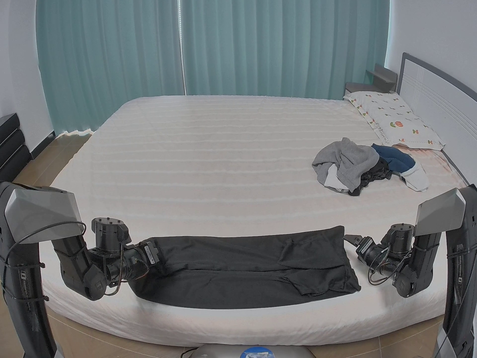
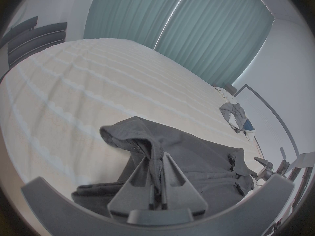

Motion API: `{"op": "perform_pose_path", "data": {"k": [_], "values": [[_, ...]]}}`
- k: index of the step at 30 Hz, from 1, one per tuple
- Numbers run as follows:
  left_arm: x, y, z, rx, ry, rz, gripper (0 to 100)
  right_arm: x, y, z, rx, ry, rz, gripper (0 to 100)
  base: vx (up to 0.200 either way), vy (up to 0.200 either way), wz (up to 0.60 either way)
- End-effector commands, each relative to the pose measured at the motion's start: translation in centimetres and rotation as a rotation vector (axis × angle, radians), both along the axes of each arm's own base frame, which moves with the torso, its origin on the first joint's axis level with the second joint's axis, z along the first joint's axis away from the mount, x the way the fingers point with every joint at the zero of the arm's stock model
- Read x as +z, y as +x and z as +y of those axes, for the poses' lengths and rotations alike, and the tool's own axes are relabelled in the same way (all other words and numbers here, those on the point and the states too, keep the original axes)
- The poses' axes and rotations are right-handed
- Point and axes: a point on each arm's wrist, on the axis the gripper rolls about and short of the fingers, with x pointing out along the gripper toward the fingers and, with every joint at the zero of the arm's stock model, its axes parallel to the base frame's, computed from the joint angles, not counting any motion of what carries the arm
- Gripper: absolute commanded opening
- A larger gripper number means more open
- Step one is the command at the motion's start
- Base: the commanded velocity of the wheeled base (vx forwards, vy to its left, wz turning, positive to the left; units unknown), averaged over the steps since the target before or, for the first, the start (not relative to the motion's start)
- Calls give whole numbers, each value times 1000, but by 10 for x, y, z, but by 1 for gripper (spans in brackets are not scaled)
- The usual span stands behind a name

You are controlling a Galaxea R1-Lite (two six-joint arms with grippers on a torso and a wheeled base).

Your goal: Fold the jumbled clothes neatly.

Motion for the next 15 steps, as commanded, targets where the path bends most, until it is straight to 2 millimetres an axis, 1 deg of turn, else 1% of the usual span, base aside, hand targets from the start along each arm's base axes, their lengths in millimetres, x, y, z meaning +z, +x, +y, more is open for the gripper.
{"op": "perform_pose_path", "data": {"k": [1, 5, 8, 12, 15], "values": [[8, -1, -8, -3, 10, -28, 0, 0, 0, 0, 1, -1, 2, 100, 0, -200, 0], [13, -1, -20, -4, 34, -49, 0, 0, 0, 0, 0, 0, 2, 100, 0, -200, 0], [22, 2, -34, 6, 72, -45, 0, 0, 0, 0, 1, -1, 0, 100, 0, -200, 0], [33, 3, -49, -25, 95, -3, 0, 0, 0, 0, 1, -1, 2, 100, 0, -200, 0], [37, 3, -61, -47, 110, 18, 0, 0, 0, 0, 1, -1, 2, 100, 0, -200, 0]]}}
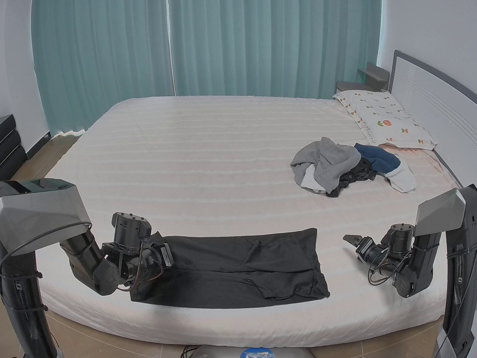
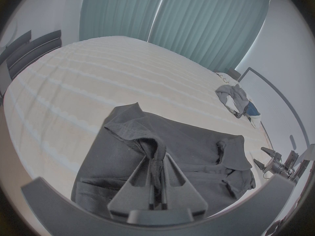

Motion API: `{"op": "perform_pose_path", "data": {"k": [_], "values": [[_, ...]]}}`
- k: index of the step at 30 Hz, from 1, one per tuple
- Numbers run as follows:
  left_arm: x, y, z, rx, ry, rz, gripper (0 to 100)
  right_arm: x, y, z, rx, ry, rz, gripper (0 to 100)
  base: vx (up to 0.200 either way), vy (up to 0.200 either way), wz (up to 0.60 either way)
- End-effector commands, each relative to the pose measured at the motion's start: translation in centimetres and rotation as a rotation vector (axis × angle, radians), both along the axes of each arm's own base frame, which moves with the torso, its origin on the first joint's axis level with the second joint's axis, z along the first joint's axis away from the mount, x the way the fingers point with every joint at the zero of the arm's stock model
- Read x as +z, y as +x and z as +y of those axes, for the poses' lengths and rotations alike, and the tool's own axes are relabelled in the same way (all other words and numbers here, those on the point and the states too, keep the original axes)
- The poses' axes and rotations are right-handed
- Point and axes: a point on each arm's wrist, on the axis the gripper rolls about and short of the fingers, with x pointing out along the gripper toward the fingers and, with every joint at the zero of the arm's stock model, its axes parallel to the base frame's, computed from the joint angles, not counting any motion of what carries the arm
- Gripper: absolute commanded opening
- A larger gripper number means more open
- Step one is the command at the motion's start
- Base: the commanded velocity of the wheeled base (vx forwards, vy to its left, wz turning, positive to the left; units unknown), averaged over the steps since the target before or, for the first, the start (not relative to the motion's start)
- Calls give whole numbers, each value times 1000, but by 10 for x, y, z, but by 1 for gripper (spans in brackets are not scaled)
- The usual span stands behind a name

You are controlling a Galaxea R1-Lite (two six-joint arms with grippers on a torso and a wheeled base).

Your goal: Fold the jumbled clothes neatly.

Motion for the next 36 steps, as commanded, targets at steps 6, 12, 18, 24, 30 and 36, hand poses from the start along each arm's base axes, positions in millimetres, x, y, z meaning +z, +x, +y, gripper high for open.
{"op": "perform_pose_path", "data": {"k": [6, 12, 18, 24, 30, 36], "values": [[26, 8, -44, -53, 43, -36, 0, 0, 0, 0, 6, -11, -1, 100, 0, -200, 0], [32, 7, -70, -96, 26, -11, 0, -1, -1, 0, 6, -11, 2, 100, 0, -200, 0], [41, 11, -92, -118, 11, 22, 0, -1, -1, 0, 6, -11, 2, 100, 0, -200, 0], [41, 15, -110, -124, -4, 62, 0, -1, -1, 0, 8, -15, 1, 100, 0, -200, 0], [34, 21, -122, -108, -21, 87, 0, -4, -1, 0, 15, -29, 5, 100, 0, -33, 0], [14, 29, -128, -59, 20, 88, 0, -4, -1, 0, 17, -32, 6, 100, 0, 0, 0]]}}
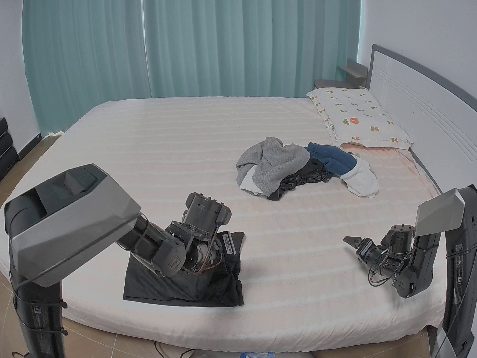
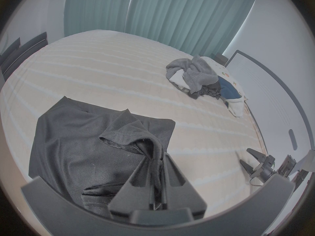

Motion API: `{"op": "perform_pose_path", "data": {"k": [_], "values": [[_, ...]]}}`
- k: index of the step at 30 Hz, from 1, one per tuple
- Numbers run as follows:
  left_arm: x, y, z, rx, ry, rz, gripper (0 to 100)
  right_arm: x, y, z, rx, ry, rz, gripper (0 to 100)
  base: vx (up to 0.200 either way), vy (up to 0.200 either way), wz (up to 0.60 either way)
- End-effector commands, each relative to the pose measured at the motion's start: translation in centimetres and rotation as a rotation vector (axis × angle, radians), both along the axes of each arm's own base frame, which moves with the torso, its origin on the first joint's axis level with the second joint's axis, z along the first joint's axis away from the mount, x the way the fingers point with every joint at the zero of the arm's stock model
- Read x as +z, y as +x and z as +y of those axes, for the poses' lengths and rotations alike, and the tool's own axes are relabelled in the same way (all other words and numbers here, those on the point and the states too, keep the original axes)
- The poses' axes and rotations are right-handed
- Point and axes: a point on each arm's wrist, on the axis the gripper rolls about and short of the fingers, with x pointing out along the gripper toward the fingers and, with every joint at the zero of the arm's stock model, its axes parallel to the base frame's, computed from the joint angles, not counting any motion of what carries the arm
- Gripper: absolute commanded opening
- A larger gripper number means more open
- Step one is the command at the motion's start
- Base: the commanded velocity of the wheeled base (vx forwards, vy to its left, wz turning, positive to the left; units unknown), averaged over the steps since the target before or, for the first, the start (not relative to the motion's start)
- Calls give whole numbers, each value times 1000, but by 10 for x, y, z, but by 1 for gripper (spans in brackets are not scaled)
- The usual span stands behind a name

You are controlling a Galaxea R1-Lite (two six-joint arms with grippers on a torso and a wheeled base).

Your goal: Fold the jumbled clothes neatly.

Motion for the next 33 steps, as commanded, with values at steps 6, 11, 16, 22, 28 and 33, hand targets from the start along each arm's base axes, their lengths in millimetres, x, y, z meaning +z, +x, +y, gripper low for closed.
{"op": "perform_pose_path", "data": {"k": [6, 11, 16, 22, 28, 33], "values": [[-17, 1, -8, 12, 5, 29, 100, -1, 0, 0, 0, 0, 4, 100, 0, 0, 0], [-13, -6, -16, 19, -36, 35, 100, -1, 0, 0, 0, 0, 4, 100, 0, 0, 0], [7, -12, -17, 29, -97, 15, 100, -1, 0, 0, 0, 0, 4, 100, 0, 0, 0], [16, -22, 5, 68, -133, 37, 100, -2, -1, 0, 0, -1, 7, 100, 0, 0, 0], [5, -39, 41, 143, -171, 68, 100, -2, -2, 0, 0, -1, 8, 100, 0, 0, 0], [-11, -48, 62, 209, -315, 85, 100, -2, -2, 0, -1, -1, 8, 100, 0, 0, 0]]}}
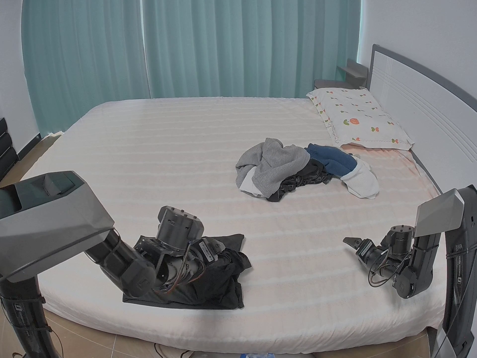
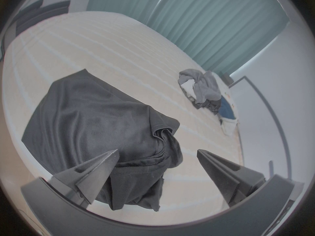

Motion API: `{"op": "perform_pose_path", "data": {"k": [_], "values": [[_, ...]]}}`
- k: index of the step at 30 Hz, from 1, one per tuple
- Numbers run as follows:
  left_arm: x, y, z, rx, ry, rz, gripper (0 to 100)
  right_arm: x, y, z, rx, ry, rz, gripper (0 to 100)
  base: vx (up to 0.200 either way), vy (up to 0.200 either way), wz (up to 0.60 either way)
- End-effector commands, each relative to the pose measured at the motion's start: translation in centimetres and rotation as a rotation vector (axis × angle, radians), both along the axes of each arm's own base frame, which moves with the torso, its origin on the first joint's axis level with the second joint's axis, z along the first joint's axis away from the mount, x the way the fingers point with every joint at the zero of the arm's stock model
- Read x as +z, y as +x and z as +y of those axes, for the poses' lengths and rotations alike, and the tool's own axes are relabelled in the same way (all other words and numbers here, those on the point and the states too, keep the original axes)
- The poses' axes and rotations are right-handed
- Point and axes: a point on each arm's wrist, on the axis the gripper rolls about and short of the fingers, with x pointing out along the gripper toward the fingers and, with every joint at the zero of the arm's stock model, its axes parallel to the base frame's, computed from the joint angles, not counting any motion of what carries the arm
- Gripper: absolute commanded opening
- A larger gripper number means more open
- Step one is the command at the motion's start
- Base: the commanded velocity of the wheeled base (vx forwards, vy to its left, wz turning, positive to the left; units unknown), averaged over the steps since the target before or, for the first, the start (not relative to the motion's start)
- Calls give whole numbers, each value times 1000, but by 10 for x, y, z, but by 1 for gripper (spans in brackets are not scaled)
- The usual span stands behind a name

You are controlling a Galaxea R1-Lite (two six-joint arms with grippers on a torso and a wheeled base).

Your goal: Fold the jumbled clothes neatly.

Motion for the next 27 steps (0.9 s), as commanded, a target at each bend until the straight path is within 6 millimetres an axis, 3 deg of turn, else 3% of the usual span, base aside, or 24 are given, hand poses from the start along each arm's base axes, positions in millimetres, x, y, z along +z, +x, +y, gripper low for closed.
{"op": "perform_pose_path", "data": {"k": [1, 7, 24, 27], "values": [[-8, -12, 30, 66, -92, 29, 100, -1, 0, 0, 0, -2, 2, 100, -200, 0, 0], [-12, -1, 54, 114, -128, 30, 100, -1, -1, 0, 5, -7, 4, 100, -200, 0, 0], [-13, 15, 74, 175, -148, 18, 100, -2, -1, 1, 11, -20, 4, 100, 0, 0, 0], [-12, 20, 80, 198, -154, 4, 100, -2, -1, 1, 13, -19, 4, 100, 0, 200, 0]]}}
